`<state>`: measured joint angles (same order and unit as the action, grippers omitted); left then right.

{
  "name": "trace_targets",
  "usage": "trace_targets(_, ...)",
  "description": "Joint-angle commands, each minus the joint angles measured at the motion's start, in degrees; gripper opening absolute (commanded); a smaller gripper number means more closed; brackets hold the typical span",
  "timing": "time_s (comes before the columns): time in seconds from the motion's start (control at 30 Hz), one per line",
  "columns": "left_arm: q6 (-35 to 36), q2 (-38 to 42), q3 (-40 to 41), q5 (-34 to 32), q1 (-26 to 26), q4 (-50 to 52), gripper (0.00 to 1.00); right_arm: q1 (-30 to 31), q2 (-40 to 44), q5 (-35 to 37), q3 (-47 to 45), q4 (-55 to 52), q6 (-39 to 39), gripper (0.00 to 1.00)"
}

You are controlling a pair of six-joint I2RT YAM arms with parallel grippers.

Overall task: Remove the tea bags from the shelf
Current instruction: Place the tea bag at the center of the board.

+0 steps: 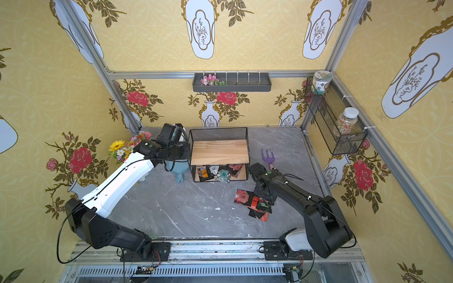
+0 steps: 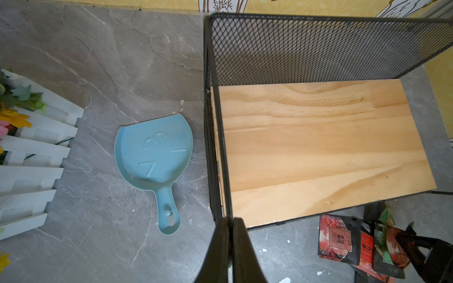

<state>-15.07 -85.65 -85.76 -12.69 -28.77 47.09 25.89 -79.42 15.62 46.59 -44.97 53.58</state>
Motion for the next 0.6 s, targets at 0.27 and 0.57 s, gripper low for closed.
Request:
trace_targets(0.27,1.1,-0.7,-0.6,1.0,0.0,0.5,0.00,0.0,1.4,1.0,1.2,-1.4,0.6,0.37)
trace_targets(0.57,1.1,-0.8,-0.8,0.9,0.0,0.5,0.00,0.1,6.8,-0.3,3.4,-4.8,3.6,0.54)
